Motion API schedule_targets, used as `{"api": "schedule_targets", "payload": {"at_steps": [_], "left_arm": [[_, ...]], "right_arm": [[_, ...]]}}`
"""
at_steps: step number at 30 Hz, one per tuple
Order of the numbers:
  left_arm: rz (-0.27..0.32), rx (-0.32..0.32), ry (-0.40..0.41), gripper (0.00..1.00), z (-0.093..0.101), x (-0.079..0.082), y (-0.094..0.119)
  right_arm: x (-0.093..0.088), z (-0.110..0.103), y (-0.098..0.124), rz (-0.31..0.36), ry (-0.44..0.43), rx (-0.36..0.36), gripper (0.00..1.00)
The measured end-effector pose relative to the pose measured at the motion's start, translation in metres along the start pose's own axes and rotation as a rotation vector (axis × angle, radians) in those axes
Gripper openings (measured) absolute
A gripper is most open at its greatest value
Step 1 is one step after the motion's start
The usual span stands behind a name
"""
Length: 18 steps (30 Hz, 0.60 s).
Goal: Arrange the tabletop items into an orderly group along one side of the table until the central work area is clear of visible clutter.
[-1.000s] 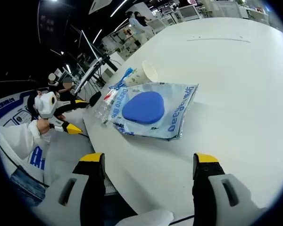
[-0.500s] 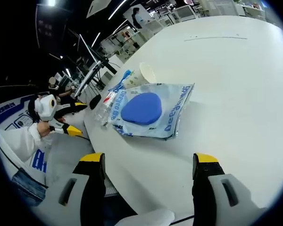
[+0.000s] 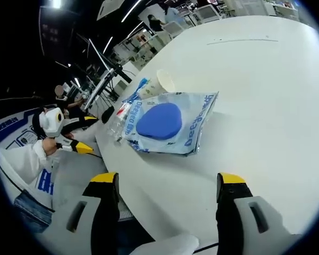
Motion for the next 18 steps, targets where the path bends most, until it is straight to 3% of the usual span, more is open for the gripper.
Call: {"api": "schedule_targets", "payload": {"at_steps": [18], "left_arm": [[0.006, -0.006, 0.005, 0.89, 0.0016, 0.0025, -0.0035]], "right_arm": [[-0.0043, 0.0048, 0.0047, 0.011, -0.032, -0.008, 0.73]]}}
Point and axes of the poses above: the point that each gripper's makers call its tool centre point, and the gripper's own axes: y roughly backward along the fingers, z roughly to its right, x roughly out of its top, the point moved 9 cm from there along y, roughly backward along the fingers, and after that the axes turned 11 degrees about -y, right-handed, at the moved point
